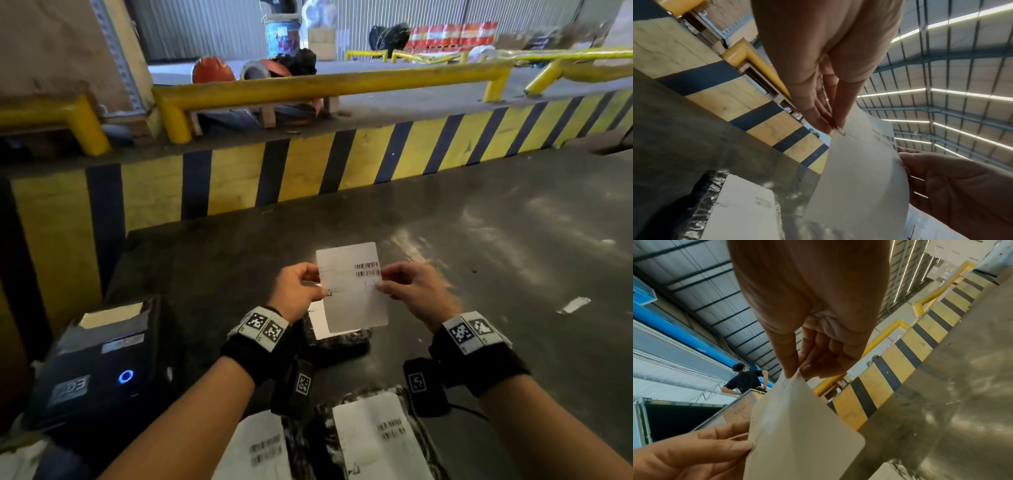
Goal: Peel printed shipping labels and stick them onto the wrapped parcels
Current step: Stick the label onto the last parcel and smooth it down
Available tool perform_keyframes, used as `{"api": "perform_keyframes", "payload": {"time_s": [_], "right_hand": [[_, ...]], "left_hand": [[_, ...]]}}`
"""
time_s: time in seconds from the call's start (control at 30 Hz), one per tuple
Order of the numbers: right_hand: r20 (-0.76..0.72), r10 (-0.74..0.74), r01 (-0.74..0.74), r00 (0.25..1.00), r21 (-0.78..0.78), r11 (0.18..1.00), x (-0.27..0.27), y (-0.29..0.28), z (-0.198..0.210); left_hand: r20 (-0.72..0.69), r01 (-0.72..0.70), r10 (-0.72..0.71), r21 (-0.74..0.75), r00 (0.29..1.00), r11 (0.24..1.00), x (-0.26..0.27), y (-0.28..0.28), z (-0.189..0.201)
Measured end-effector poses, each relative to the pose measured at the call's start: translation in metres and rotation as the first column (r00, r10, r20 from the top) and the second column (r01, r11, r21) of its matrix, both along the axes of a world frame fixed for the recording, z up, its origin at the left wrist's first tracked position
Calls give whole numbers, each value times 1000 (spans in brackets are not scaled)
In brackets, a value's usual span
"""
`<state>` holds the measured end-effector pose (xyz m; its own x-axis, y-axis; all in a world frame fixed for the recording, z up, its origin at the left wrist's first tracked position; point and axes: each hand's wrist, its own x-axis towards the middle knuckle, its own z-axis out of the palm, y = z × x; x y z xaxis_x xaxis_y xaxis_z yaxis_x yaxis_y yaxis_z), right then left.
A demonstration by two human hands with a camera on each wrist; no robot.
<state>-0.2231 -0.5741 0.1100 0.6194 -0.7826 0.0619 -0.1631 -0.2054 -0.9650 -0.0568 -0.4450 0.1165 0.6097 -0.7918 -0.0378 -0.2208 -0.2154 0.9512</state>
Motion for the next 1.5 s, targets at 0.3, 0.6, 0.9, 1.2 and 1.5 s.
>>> {"api": "perform_keyframes", "payload": {"time_s": [0.3,0.6,0.9,1.2,1.5], "right_hand": [[-99,95,-89,991,66,994,49,-52,-51],[-229,202,-152,952,218,964,85,-79,-99],[-366,190,-140,911,159,977,102,-90,-133],[-454,154,-173,878,1,985,109,-88,-138],[-410,94,-128,907,-55,990,110,-78,-137]], "left_hand": [[98,-120,103,182,990,976,40,-41,-48],[122,-152,117,337,986,929,65,-63,-89],[133,-156,112,397,985,905,80,-76,-117],[152,-156,100,420,983,894,86,-80,-134],[184,-153,80,426,980,892,86,-83,-137]]}}
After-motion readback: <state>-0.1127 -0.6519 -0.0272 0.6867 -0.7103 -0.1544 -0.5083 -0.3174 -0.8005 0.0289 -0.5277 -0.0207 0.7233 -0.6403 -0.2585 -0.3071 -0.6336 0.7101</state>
